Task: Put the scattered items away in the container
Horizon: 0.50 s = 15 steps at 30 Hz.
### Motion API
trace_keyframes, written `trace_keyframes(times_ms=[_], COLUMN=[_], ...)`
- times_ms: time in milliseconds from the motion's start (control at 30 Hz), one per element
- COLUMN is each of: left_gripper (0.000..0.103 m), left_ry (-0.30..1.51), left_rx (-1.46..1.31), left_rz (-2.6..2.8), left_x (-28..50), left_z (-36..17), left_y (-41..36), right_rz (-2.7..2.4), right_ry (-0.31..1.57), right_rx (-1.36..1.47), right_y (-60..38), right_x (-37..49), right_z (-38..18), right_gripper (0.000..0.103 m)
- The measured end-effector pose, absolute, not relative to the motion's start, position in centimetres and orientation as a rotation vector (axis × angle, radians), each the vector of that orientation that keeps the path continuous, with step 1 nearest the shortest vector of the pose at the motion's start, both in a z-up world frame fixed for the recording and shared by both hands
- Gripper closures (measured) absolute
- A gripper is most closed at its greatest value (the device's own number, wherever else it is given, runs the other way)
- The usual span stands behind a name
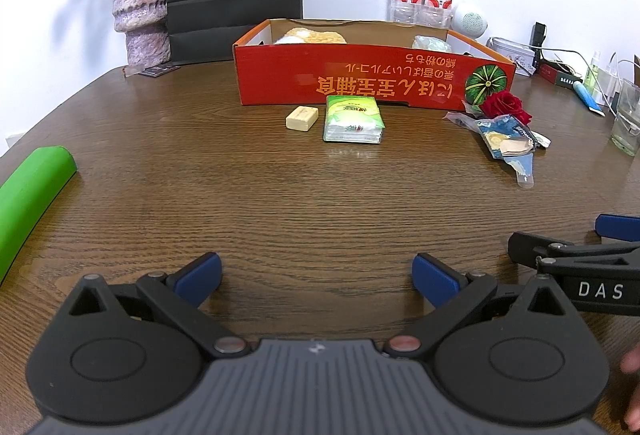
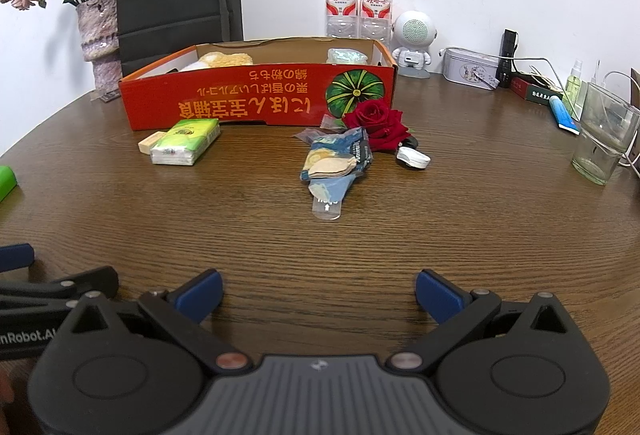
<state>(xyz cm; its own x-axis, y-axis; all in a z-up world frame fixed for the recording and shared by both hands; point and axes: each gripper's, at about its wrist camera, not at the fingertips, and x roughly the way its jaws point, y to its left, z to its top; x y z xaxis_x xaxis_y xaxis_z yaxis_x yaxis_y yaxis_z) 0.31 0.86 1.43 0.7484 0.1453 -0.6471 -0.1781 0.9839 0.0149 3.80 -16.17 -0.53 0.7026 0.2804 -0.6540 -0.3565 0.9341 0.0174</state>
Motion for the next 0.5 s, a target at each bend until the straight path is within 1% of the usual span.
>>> trace_keyframes(times_ms=[500], left_gripper=[0.000], left_ry=[0.704], left_rx=[-0.049], left_rz=[0.178], left_x=[0.26], left_z=[1.37], left_y=[0.87], right_rz=[0.352], right_ry=[0.707], right_rx=[-0.113], right_y=[-16.09], right_x=[3.77], right_z=[-0.64], right_gripper=[0.000])
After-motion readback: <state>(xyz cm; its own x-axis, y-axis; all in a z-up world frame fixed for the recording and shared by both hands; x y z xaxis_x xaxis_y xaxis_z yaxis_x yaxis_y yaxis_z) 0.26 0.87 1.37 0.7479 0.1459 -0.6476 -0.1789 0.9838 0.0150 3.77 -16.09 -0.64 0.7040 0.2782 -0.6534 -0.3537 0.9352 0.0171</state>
